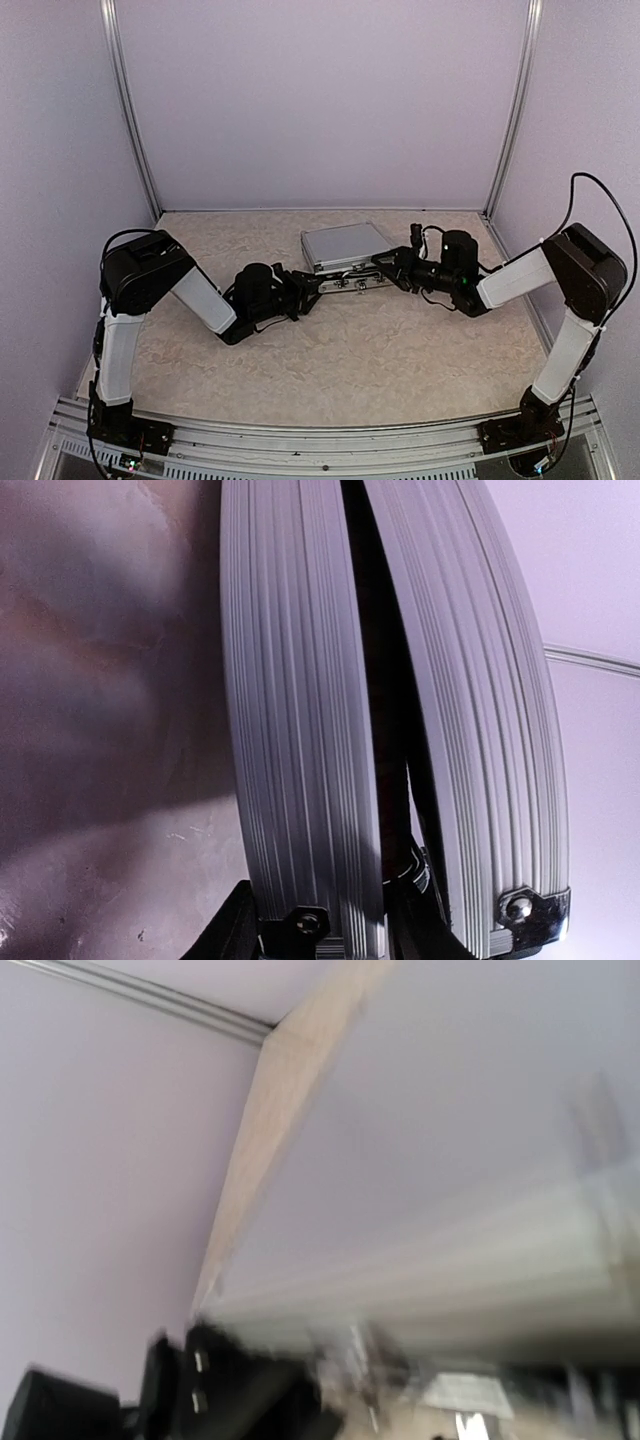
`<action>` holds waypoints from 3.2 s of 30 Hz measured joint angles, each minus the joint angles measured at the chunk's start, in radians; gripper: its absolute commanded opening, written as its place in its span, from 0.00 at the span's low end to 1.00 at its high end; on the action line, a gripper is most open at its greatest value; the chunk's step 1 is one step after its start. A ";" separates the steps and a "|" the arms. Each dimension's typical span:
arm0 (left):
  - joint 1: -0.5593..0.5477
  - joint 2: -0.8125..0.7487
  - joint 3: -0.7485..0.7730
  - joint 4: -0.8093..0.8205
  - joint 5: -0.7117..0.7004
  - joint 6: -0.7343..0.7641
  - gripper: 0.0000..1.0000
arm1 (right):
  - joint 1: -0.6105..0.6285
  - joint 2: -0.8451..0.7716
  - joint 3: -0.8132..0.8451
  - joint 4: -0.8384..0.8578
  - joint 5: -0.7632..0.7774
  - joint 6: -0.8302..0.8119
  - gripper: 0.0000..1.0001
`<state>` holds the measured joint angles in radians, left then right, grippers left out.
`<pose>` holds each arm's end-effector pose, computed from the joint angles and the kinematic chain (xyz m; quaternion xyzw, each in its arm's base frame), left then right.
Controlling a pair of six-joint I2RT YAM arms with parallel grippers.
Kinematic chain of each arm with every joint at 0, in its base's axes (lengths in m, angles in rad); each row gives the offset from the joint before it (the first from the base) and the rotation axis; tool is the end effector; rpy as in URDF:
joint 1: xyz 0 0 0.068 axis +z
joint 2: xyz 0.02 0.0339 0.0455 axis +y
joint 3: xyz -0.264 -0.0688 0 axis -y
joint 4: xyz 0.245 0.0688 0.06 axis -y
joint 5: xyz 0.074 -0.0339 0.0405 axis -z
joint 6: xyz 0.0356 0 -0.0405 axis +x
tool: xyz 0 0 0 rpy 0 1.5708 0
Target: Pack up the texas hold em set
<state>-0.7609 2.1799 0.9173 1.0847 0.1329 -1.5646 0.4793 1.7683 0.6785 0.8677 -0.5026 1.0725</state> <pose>0.2937 -0.2862 0.0954 -0.2602 0.7211 -0.6077 0.2072 0.2946 0.1725 0.1598 0.0726 0.7689 0.5622 0.2956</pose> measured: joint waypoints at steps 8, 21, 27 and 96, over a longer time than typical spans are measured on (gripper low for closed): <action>0.000 0.000 -0.016 0.018 0.002 0.003 0.39 | -0.019 -0.020 0.195 -0.286 0.027 -0.201 0.50; -0.014 0.002 -0.038 0.021 -0.001 0.003 0.42 | -0.019 -0.053 0.138 -0.352 -0.010 -0.288 0.50; -0.018 0.003 -0.043 0.024 -0.002 -0.006 0.46 | -0.020 -0.078 0.068 -0.379 -0.011 -0.291 0.51; -0.062 -0.059 -0.041 0.190 0.044 -0.042 0.88 | -0.026 0.119 0.239 -0.401 -0.168 -0.393 0.56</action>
<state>-0.8227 2.1208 0.8764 1.2751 0.1772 -1.6066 0.4530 1.8874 0.9176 0.4671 -0.6704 0.6800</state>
